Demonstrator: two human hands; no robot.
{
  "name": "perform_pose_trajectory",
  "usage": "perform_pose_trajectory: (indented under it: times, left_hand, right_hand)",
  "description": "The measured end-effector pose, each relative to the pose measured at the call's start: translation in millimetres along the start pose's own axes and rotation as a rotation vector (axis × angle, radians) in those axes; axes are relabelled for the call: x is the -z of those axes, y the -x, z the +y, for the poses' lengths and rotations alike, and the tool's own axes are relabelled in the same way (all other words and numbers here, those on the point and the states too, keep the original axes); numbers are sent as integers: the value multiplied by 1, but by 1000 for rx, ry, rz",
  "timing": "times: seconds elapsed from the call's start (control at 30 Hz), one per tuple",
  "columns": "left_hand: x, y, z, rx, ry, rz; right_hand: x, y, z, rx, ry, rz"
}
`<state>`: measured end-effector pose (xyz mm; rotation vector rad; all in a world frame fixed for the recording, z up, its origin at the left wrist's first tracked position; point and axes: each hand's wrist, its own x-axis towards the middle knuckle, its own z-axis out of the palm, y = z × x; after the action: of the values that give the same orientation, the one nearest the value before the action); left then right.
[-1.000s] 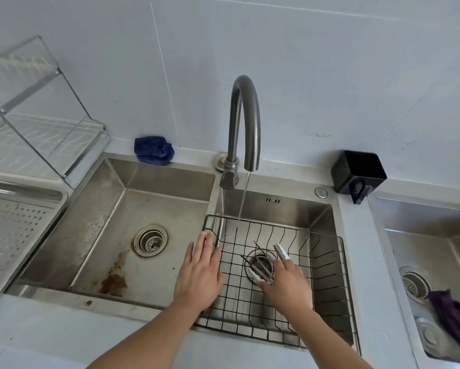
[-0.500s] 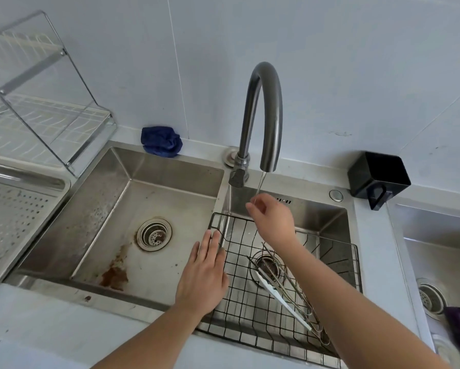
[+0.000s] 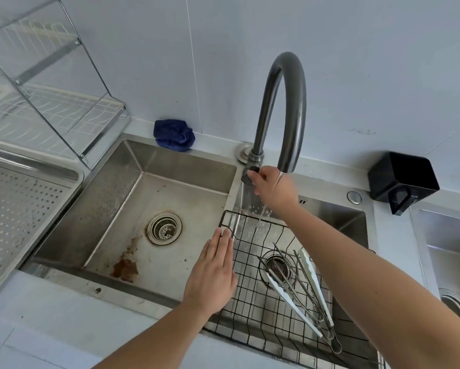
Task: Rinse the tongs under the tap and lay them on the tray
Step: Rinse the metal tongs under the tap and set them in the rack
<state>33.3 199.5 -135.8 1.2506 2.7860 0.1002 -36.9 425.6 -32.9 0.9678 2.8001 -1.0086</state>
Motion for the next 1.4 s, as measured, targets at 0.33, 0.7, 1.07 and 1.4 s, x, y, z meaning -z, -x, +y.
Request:
perform_pose_trajectory:
  times: [0.33,0.7,1.07,1.4]
  left_hand:
    - [-1,-1,0,2,3,-19]
    - [1,-1,1,7,0,-25]
    - [8,0,4,-12,-32,5]
    - [15,10,15,-103,-60,99]
  right_hand:
    - [2,-6,-2,13,64,46]
    - [13,-5,-10,-60,-82,1]
    - [28,102,83,-90,-222,-24]
    - [18,197,165,-235,92,31]
